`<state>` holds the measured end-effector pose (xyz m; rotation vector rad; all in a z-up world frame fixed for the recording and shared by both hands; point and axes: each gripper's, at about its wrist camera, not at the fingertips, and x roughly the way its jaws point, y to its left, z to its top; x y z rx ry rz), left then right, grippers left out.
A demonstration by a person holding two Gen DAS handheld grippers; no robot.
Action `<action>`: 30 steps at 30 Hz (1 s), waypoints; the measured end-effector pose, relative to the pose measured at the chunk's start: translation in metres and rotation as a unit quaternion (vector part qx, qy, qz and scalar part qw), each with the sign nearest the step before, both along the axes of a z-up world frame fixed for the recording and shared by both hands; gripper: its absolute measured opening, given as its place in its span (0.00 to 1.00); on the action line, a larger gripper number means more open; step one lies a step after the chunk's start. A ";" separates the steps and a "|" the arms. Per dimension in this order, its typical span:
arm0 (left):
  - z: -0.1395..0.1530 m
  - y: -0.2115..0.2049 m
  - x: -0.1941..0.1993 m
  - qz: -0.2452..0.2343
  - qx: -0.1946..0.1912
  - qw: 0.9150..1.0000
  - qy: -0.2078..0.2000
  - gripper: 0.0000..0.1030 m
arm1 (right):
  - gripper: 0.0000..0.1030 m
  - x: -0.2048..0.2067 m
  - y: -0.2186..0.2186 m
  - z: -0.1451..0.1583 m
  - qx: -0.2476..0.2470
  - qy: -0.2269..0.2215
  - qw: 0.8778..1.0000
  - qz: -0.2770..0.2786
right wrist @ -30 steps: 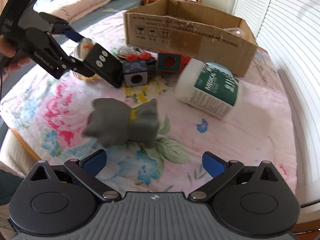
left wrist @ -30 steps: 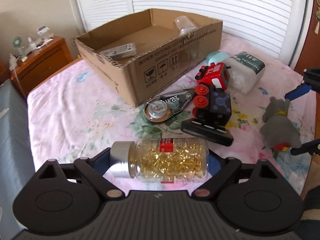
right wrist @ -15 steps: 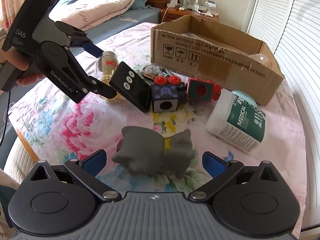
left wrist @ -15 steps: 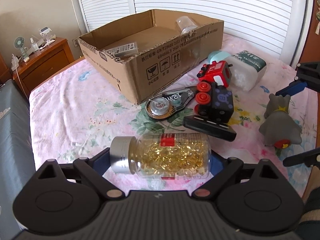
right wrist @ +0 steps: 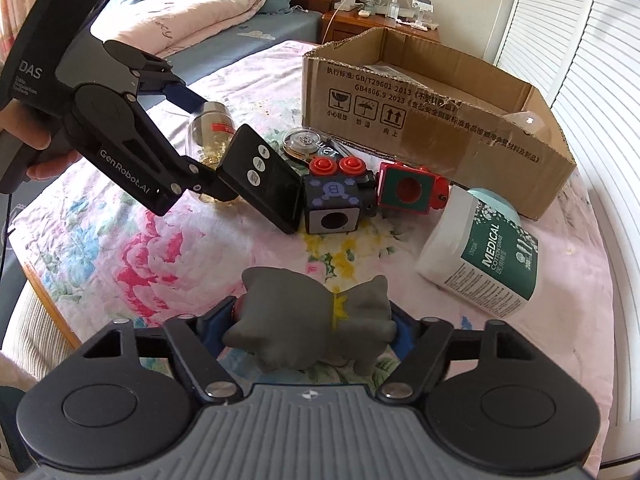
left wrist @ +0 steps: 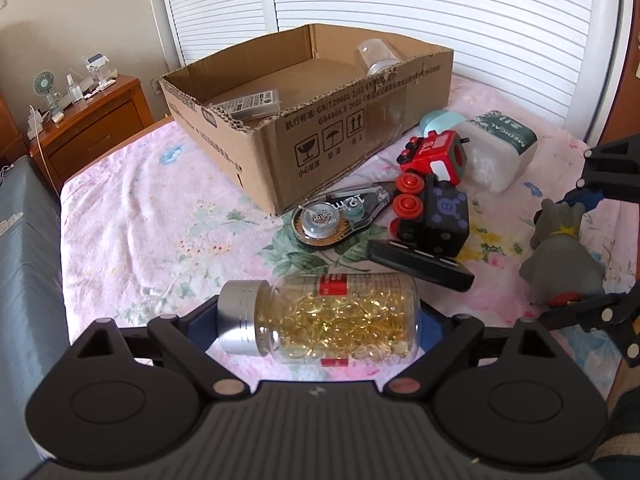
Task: Organize rigid objects
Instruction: 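Grasp the capsule jar with the left gripper while the right grasps the gray toy, then carry the capsule jar and gray toy into the box and release both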
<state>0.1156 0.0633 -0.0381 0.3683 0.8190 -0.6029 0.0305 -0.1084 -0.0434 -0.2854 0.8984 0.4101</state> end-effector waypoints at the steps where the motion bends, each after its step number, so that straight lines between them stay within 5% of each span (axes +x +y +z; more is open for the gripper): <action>1: 0.000 0.001 0.001 0.002 -0.002 1.000 0.003 0.90 | 0.76 0.000 0.000 0.001 0.001 0.000 1.000 -0.001; 13: 0.020 0.011 -0.007 0.021 0.013 1.000 0.013 0.90 | 0.75 0.007 -0.018 0.020 0.014 -0.005 1.000 0.002; 30: 0.100 -0.019 0.011 0.005 -0.028 0.999 -0.031 0.90 | 0.75 0.030 -0.049 0.067 0.000 -0.074 0.997 0.016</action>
